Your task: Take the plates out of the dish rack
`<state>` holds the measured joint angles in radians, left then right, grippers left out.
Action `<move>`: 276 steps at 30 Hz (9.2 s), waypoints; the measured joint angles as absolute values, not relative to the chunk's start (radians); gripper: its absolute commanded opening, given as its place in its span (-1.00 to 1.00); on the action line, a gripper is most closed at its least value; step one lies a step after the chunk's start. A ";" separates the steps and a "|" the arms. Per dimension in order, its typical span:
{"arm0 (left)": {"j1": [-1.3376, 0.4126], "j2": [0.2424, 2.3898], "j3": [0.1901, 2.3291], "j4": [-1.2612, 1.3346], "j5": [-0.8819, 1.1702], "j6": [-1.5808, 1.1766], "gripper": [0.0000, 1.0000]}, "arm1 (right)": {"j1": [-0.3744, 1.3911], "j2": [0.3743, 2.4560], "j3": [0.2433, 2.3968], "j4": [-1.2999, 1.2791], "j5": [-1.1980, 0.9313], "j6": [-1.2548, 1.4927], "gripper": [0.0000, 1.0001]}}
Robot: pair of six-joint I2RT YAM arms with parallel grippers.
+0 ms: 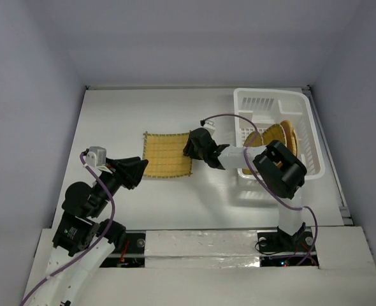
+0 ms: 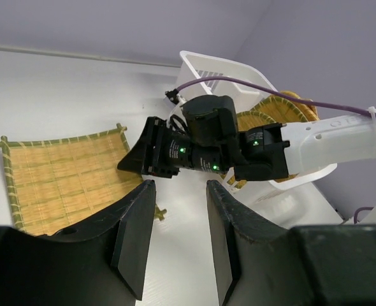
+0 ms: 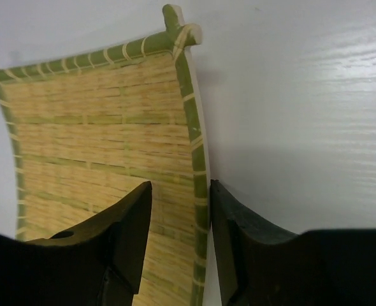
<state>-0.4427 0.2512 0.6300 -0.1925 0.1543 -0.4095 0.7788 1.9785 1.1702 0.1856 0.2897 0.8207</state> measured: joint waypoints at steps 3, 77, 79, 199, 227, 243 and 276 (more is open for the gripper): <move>-0.442 0.251 0.630 -0.192 0.154 -0.410 -0.30 | 0.779 2.004 1.203 0.129 0.293 0.801 0.09; -0.466 0.179 0.630 -0.192 0.184 -0.409 -0.28 | 0.135 1.108 1.151 -0.684 0.559 0.270 -0.07; -0.466 0.179 0.630 -0.192 0.184 -0.409 -0.28 | 0.130 1.111 1.151 -0.679 0.561 0.269 -0.10; -0.432 0.168 0.630 -0.193 0.121 -0.410 -0.28 | 0.617 1.323 1.045 0.076 0.030 0.799 -1.00; -0.390 0.192 0.630 -0.194 0.115 -0.411 -0.27 | 0.710 1.810 0.926 0.494 0.060 1.046 -1.00; -0.390 0.193 0.630 -0.194 0.123 -0.411 -0.28 | 0.710 1.836 0.906 0.542 0.084 1.077 0.23; -0.390 0.164 0.630 -0.192 0.138 -0.410 -0.27 | 0.707 0.815 1.121 -0.556 0.826 0.652 -0.65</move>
